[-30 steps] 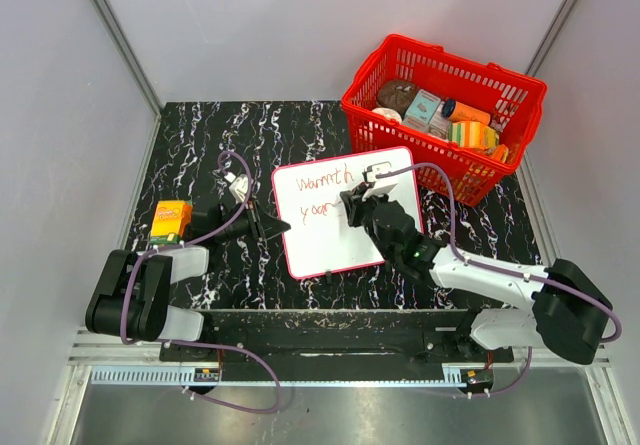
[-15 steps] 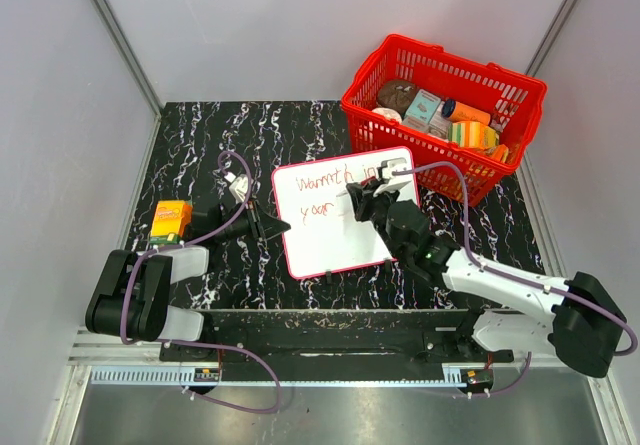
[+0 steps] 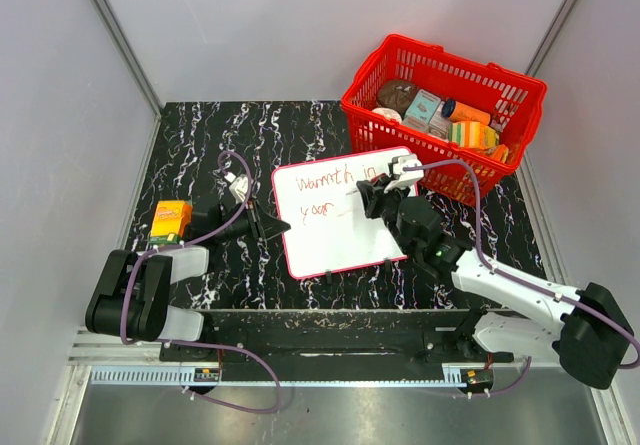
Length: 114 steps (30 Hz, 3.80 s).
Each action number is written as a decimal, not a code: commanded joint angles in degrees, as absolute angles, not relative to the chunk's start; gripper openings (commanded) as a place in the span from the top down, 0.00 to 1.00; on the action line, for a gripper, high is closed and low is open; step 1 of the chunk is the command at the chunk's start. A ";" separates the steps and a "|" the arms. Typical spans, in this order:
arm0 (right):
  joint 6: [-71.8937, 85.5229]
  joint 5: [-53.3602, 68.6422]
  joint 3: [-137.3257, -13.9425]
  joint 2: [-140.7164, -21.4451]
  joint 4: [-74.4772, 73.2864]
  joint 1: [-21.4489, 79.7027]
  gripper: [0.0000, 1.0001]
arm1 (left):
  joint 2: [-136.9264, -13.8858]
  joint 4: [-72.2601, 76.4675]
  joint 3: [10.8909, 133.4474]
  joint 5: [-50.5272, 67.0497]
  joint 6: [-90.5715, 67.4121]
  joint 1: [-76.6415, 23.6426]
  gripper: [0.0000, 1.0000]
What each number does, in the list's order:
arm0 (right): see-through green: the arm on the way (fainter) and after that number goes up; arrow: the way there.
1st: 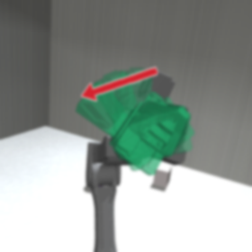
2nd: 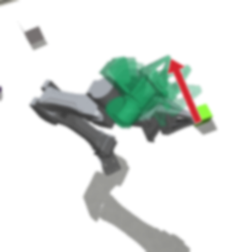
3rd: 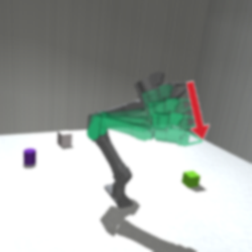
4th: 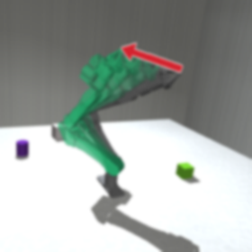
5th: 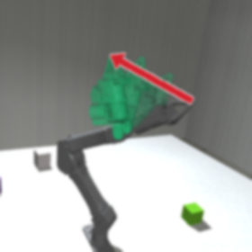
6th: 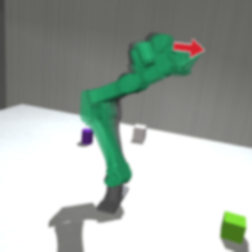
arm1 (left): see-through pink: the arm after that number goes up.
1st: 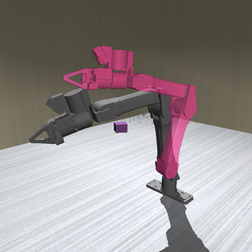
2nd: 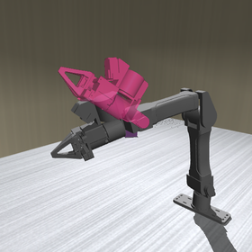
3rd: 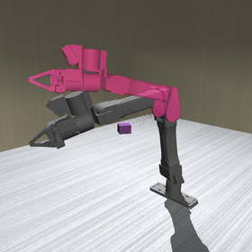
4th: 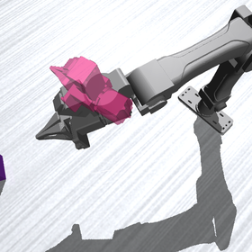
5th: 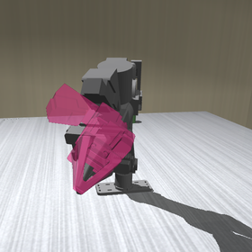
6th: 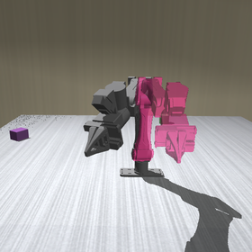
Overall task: Write a sentence on the whiteboard
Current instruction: Write on the whiteboard with the whiteboard.
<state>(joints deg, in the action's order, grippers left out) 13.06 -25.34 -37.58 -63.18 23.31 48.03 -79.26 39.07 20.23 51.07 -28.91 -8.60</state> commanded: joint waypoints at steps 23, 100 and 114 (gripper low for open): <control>13.27 -30.85 -38.50 -65.92 21.97 47.72 1.00 | -78.84 40.52 21.80 50.10 -24.96 -9.32 1.00; 17.23 -25.48 -33.75 -56.43 21.19 47.72 1.00 | -78.75 40.34 21.71 50.01 -24.87 -9.49 1.00; 16.70 -29.35 -37.09 -61.17 19.95 46.14 1.00 | -78.57 40.43 21.45 49.92 -24.96 -9.58 1.00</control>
<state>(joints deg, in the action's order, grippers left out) 17.17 -26.59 -33.76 -60.51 18.50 47.03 -79.24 38.96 20.25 51.00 -28.75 -8.75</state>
